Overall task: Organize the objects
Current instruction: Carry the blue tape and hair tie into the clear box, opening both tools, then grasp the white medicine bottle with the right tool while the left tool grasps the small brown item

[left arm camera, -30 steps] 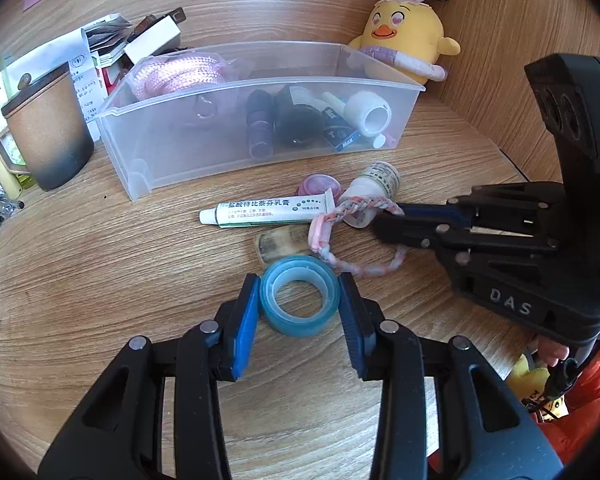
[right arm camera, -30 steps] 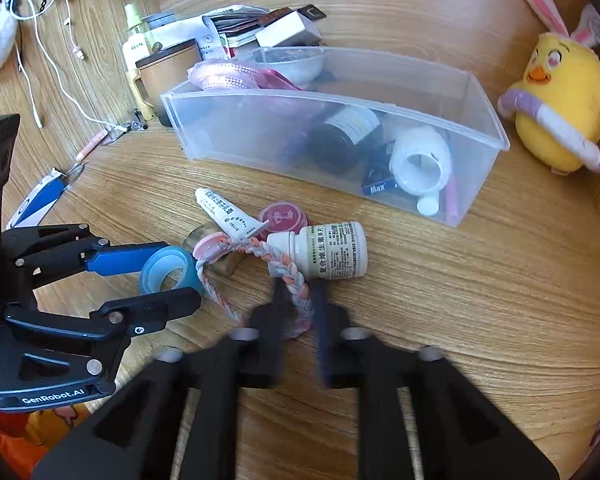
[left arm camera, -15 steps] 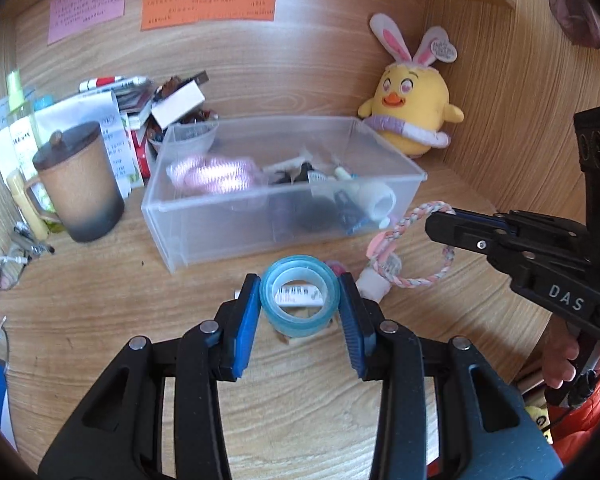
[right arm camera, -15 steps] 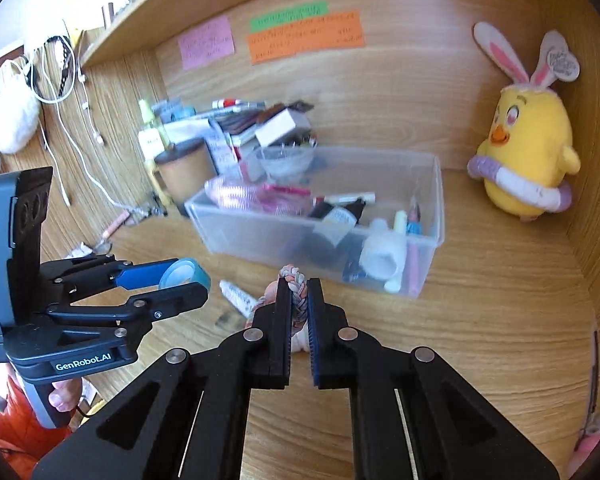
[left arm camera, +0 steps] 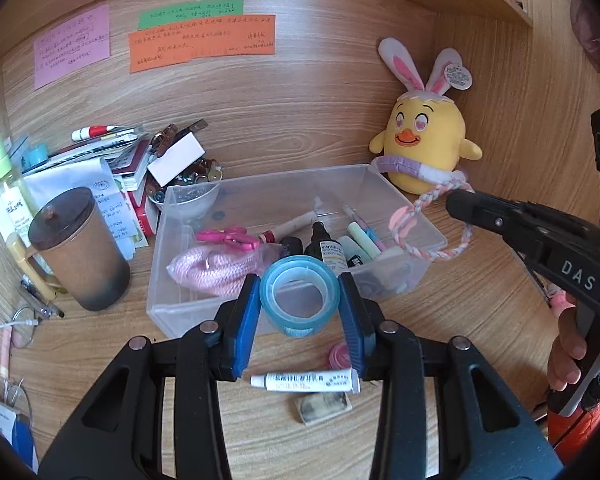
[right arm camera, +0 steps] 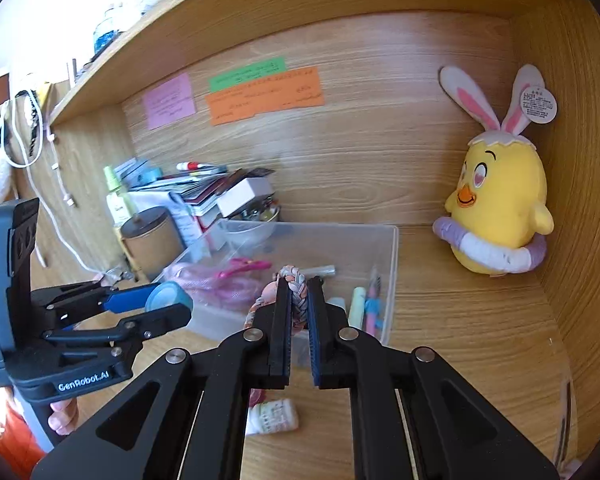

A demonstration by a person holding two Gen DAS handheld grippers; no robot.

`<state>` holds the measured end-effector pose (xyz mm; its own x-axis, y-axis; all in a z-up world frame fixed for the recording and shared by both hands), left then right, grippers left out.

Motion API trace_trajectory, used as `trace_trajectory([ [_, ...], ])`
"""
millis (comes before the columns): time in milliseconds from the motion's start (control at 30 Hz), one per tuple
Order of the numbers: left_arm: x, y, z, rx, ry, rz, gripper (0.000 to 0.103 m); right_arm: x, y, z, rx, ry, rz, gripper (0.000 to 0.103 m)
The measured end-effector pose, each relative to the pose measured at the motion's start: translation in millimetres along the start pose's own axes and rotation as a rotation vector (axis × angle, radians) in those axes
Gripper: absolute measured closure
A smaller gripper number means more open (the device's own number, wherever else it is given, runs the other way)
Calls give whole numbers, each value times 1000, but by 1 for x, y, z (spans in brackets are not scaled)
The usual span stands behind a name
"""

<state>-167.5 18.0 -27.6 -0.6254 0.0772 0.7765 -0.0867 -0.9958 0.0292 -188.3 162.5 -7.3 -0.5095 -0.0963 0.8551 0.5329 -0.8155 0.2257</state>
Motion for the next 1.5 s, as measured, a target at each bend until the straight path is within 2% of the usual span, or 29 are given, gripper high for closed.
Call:
trace_trajectory([
  [267,15,-9,-27,-28,37,-12,65,-11,-18,-42,-5,85,-40,96],
  [500,17,-14,-51,-52,107,4,63,-23,-16,-53,-5,134,-4,95],
  [567,16,-14,-51,-62,112,14,59,-25,-16,-51,-5,145,1,89],
  [633,16,-13,-46,-64,103,19,53,-26,-16,-47,-1,143,3,73],
  [733,16,-13,-35,-49,73,11,46,-24,-14,-38,-5,116,15,58],
  [800,15,-14,-27,-44,58,1,41,-24,-13,-32,-13,105,29,54],
  [967,10,-10,-8,-3,20,-18,13,-26,-9,-17,-30,85,49,41],
  [1033,5,-7,-2,2,15,-19,9,-29,-7,-11,-23,86,55,34],
  [1133,-7,-5,0,-7,46,-20,9,-38,-2,-5,19,105,54,30],
  [1500,-65,14,-11,42,178,11,9,-95,7,-23,48,254,36,29],
])
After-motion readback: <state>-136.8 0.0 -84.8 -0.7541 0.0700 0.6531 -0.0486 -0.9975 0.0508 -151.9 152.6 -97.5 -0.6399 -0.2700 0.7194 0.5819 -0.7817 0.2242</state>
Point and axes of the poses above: each gripper's, at about its wrist camera, not at the fingertips, and z roughly against the way its jaws point, y to its left, x to its top, the point moved 7 cm from there along -z, roughly the way its jaws point, and after that the axes turned 6 degrees about x, right-handed, at the moved point
